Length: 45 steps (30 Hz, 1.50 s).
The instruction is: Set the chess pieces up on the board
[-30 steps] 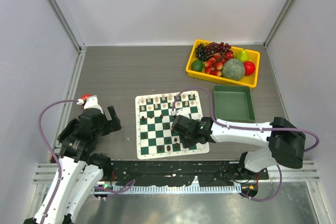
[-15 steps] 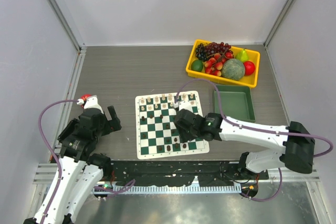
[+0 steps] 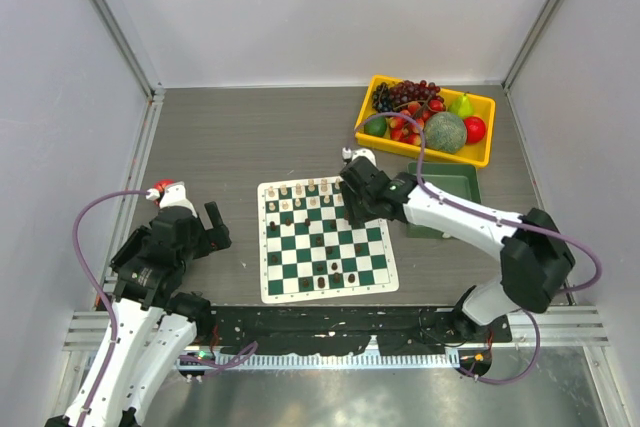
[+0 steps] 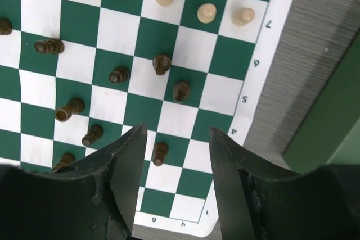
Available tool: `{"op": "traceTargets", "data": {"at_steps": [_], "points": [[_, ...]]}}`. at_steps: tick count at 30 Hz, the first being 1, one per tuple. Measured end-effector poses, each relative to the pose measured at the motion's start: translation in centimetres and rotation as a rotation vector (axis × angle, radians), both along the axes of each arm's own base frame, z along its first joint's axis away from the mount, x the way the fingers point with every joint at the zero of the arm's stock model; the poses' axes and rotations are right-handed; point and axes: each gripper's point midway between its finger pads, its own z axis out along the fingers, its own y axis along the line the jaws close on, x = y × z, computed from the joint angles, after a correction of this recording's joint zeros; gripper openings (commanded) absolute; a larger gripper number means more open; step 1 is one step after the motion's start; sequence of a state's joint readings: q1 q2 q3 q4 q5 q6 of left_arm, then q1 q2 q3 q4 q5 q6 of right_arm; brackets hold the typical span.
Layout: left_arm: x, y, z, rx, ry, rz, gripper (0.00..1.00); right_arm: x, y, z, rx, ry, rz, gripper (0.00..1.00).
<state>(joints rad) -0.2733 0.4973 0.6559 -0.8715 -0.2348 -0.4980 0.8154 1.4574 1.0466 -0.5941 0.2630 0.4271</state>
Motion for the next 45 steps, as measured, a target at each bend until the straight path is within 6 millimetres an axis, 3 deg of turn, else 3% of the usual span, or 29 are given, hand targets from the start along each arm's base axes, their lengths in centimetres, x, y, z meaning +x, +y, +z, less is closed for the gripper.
{"op": "traceTargets", "data": {"at_steps": [7, 13, 21, 30, 45], "points": [[0.0, 0.0, 0.0, 0.0, 0.0, 0.0, 0.99, 1.3, 1.6, -2.2, -0.028, 0.042, 0.032, 0.46], [0.0, 0.0, 0.0, 0.0, 0.0, 0.0, 0.99, 1.7, 1.6, -2.4, -0.024, 0.039, 0.027, 0.38], [0.0, 0.0, 0.0, 0.0, 0.0, 0.0, 0.99, 2.4, 0.7, -3.9, -0.041, 0.071, -0.005, 0.38], [0.0, 0.0, 0.0, 0.0, 0.001, 0.0, 0.99, 3.0, 1.2, -4.3, -0.01, 0.072, -0.015, 0.38], [0.0, 0.0, -0.1, 0.001, 0.003, 0.0, 0.99, 2.1, 1.1, -5.7, -0.006, 0.119, -0.022, 0.28]]}}
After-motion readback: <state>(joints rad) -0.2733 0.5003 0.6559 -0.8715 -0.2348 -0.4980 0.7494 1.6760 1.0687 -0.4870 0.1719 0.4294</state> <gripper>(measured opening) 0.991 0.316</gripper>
